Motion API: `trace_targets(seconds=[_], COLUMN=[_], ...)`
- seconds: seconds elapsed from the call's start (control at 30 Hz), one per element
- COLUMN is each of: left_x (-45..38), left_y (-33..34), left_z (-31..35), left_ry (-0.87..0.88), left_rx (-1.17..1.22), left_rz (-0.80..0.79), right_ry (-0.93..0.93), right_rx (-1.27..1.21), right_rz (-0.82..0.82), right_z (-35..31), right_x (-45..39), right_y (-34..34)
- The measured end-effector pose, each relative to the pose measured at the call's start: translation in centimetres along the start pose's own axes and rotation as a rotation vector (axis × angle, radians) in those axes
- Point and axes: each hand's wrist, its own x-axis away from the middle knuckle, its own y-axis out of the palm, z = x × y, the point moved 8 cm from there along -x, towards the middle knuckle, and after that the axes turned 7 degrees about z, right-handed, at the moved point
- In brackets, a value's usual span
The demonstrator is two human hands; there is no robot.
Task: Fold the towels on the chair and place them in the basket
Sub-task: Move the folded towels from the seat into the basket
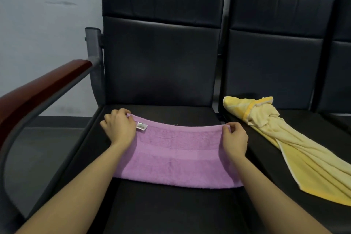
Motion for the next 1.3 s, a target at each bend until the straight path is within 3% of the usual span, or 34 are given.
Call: trace_targets(seconds=[0.2, 0.43, 0.53, 0.63, 0.77, 1.1, 1.3], left_x=[0.4, 2.7, 5.0, 8.1, 10.7, 15.8, 13.2], left_y=[3.8, 2.7, 3.3, 4.8, 4.4, -1.8, -5.1], left_z=[-0.8, 2.6, 4.2, 3.7, 1.5, -0.6, -1.2], left_ry=[0.075, 0.360, 0.490, 0.581, 0.546, 0.562, 0.410], left_rx=[-0.207, -0.055, -0.041, -0.211, -0.348, -0.342, -0.172], left_rz=[-0.143, -0.106, -0.290, -0.585, -0.822, -0.847, -0.620], right_ry=[-0.075, -0.372, -0.505, -0.575, -0.612, -0.666, -0.706], right_rx=[0.245, 0.459, 0.440, 0.403, 0.602, 0.583, 0.510], right_rz=[-0.114, -0.117, -0.249, -0.460, -0.675, -0.705, -0.620], right_z=[1.5, -1.4, -3.0, -3.2, -1.2, -1.4, -2.5], right_x=[-0.3, 2.0, 4.3, 7.0, 9.8, 15.9, 17.8], right_y=[2.1, 3.0, 4.4, 5.7, 5.8, 0.9, -0.5])
